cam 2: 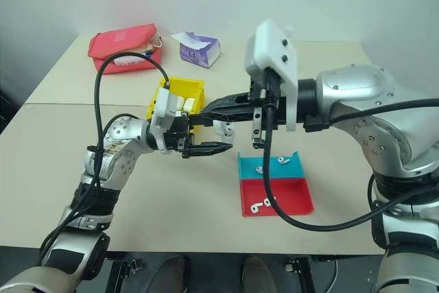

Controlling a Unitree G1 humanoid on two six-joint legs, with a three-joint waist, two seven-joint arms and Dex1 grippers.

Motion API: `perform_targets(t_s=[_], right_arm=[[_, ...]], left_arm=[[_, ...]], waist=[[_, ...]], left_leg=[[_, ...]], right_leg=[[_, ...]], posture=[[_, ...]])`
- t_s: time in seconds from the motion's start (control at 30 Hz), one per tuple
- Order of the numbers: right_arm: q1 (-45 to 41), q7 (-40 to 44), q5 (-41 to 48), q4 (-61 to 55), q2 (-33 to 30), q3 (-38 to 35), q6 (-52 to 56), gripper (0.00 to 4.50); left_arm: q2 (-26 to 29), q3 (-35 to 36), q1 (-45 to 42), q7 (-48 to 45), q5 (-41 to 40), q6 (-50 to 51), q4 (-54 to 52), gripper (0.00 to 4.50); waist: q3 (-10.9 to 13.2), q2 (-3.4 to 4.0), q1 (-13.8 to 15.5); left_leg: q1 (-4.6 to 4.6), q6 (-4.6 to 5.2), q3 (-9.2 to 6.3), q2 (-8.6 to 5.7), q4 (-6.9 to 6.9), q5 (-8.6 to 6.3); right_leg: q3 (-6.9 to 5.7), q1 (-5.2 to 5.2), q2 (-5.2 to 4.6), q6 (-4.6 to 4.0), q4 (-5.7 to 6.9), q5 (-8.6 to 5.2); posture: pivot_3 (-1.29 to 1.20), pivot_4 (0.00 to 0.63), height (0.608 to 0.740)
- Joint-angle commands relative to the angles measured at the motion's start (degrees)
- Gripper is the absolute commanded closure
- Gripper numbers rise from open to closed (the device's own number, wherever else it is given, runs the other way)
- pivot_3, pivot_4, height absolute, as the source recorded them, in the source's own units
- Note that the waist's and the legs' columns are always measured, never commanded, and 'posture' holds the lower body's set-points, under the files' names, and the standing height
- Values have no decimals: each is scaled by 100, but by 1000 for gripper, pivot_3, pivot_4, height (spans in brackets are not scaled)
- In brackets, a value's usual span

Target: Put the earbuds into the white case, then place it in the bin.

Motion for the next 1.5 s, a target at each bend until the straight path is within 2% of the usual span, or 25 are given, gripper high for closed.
perform_targets(t_s=[0.03,0.13,0.3,0.5,0.6,0.67,0.77,0.9,1.1,1.27,1.4,1.5], right_arm=[[-232,181,-482,-67,-73,488,39,4462],[-266,311,-734,45,-120,686,47,4462],[-38,465,-919,247,-381,488,82,4462],[306,387,-644,327,-359,-287,83,4462],[618,80,-347,275,-47,-967,-15,4462],[1056,-178,-551,61,100,-1222,-387,4462],[1816,-539,-1055,-326,98,-1177,-754,4462],[2426,-1044,-1676,-651,182,-797,-951,4462],[2556,-1457,-1783,-826,485,-681,-728,4462],[2604,-1501,-1832,-939,515,-661,-703,4500],[2647,-1481,-1790,-976,490,-746,-688,4500],[2755,-1469,-1804,-995,494,-736,-737,4500]], left_arm=[[3,83,-120,43,-25,-135,-186,1731],[26,161,-91,158,16,-224,-243,1731],[120,415,82,474,-122,-169,-611,1731],[221,691,542,979,-286,34,-1222,1731],[193,870,668,1557,-90,22,-1324,1731],[29,1036,731,2315,180,20,-1301,1731],[-249,1149,751,3566,879,-90,-1038,1731],[-491,1097,626,4569,1616,-280,-448,1731],[-804,996,-75,5028,1997,-635,965,1731],[-860,764,-479,4870,2267,-1212,2032,99],[-764,954,-400,4807,2122,-1413,1961,42],[-525,1211,-70,4347,1652,-1211,1296,42]], waist=[[0,0,0],[0,0,9],[0,0,18],[-1,1,14],[-1,1,16],[-1,1,22],[-1,0,71],[-2,0,114],[-2,0,144],[-2,0,155],[-2,0,123],[-2,0,109]], left_leg=[[-1,0,1,0,0,0],[-7,0,0,0,4,0],[-10,0,0,0,4,0],[-11,1,1,1,3,0],[-8,1,0,1,6,0],[-7,1,-1,1,7,0],[-6,1,-4,1,8,0],[-4,1,-5,-1,10,0],[-4,-4,-6,-2,11,3],[-7,-4,-5,-4,7,2],[-6,-4,-5,-4,2,2],[-5,-4,-4,-3,2,3]], right_leg=[[1,-2,0,0,0,0],[0,-6,-1,0,2,0],[-1,-8,-1,0,0,0],[0,-10,-1,0,1,0],[0,-6,-1,0,5,0],[0,-2,-1,0,5,1],[-2,3,-1,0,1,1],[-3,4,-2,0,3,1],[-5,-1,0,-1,12,1],[-8,4,-2,-1,-4,1],[-6,1,-1,-1,-4,1],[-5,1,-1,-1,0,1]], posture=[[0,150,740],[0,150,740],[0,150,740],[0,150,740],[0,150,740],[0,150,740],[0,150,740],[0,150,740],[0,150,740],[0,150,740],[0,150,740],[0,150,740]])
